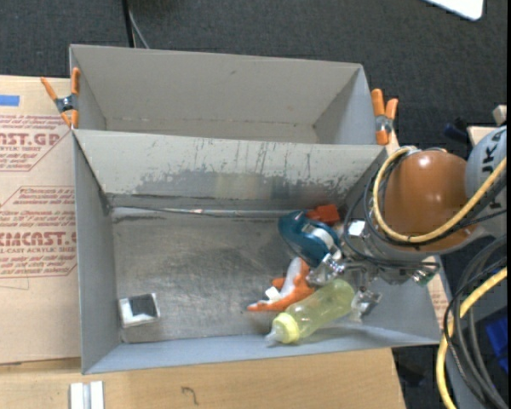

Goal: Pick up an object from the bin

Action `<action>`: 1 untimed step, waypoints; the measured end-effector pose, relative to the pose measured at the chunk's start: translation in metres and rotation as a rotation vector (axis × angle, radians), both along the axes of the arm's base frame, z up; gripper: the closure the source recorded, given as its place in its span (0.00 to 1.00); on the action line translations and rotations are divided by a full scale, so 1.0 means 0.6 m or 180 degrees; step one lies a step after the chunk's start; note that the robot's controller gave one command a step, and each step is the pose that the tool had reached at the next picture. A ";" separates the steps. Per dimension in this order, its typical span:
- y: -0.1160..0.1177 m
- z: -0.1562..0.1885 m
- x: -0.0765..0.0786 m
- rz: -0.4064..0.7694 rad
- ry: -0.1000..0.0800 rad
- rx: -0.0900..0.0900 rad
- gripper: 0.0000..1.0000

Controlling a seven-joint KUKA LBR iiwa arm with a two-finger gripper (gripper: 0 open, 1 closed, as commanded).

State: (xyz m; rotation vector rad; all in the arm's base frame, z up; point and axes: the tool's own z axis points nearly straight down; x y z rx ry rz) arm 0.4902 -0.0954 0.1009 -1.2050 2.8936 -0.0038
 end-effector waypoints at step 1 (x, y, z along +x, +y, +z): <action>0.000 0.016 0.003 0.0001 -0.0003 -0.0002 1.00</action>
Offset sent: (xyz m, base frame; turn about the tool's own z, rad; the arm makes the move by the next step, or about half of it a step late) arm 0.0000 0.0000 0.0091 0.0000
